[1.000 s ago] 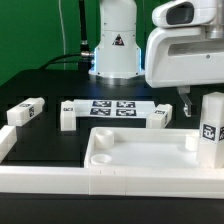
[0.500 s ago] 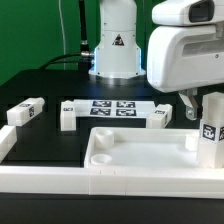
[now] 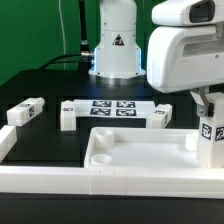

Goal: Assemble desk

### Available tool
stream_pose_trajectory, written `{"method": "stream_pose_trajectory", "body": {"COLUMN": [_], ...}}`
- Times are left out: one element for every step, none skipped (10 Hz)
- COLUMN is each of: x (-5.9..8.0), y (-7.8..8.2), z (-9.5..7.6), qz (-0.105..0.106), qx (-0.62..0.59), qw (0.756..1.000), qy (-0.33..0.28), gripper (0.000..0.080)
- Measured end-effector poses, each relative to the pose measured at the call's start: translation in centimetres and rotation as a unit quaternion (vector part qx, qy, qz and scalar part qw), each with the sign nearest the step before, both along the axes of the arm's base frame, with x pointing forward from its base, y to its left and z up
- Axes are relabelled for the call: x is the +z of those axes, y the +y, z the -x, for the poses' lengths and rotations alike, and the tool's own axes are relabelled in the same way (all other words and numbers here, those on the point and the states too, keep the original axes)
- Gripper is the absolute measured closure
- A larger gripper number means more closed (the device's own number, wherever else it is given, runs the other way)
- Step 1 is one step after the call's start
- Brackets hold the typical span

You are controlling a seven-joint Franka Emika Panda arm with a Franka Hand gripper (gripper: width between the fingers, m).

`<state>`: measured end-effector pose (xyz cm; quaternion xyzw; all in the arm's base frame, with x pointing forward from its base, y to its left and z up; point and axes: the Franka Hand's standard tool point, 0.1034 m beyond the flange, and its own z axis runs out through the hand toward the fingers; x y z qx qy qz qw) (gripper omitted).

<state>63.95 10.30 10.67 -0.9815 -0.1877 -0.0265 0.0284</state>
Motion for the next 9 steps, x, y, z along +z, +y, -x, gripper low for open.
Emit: {"method": "stream_pose_trajectory", "body": {"x": [0.0,0.01,0.03,0.04,0.02,0.03,0.03,0.01,0.0], "y": [-0.03,-0.16,-0.47,-0.65,-0.85,-0.93,-0.94,-0.93,-0.93], "z": [0.0,-0.04,-0.11,-0.16,-0.22,-0.24,-0.19,-0.13,-0.11], "qz": [-0.001,-0.006,-0.015,-0.022,-0.024,-0.026,-0.027,-0.03,-0.033], "qx": [-0.024,-0.07,-0.119,-0.16,-0.186,-0.231,-0.288,-0.334,-0.388], "qw": [1.0,0.998,0.993,0.987,0.982,0.973,0.957,0.942,0.921], "qy": [0.002,0.005,0.009,0.012,0.013,0.016,0.02,0.022,0.027], "gripper": [0.0512,0.0512,0.0512,0.0512,0.0512,0.0511,0.0511,0.0511,0.0511]}}
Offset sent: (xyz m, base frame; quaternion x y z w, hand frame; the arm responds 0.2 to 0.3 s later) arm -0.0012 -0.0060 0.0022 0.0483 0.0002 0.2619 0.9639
